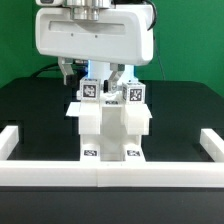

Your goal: Assemble chair

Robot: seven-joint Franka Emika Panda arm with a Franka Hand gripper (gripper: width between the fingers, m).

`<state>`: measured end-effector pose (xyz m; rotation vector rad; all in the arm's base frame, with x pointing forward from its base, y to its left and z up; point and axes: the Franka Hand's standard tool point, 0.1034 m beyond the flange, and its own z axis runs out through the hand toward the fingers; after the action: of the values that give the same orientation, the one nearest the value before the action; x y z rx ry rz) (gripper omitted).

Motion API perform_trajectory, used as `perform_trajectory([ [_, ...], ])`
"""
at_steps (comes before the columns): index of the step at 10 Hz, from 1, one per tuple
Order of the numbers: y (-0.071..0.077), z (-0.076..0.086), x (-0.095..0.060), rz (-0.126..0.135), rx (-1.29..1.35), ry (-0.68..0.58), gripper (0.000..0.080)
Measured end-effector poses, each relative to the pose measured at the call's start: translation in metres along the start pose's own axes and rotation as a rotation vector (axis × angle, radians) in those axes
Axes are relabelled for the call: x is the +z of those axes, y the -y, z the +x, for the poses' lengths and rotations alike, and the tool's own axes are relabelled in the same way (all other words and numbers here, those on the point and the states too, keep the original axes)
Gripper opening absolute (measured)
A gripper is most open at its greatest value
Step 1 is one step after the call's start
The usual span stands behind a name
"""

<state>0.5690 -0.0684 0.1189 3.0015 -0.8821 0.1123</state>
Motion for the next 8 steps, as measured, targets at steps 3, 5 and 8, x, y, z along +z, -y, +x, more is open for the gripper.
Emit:
perform_trajectory([
  [3, -0.001, 0.0003, 0.0, -0.009, -0.181, -0.001, 0.0649],
  [5, -0.0023, 0.001, 0.0001, -0.01, -0.327, -0.001, 0.0649],
  [8, -0.0033, 0.0014, 0.0001, -0.01, -0.388, 0.0, 0.0624],
])
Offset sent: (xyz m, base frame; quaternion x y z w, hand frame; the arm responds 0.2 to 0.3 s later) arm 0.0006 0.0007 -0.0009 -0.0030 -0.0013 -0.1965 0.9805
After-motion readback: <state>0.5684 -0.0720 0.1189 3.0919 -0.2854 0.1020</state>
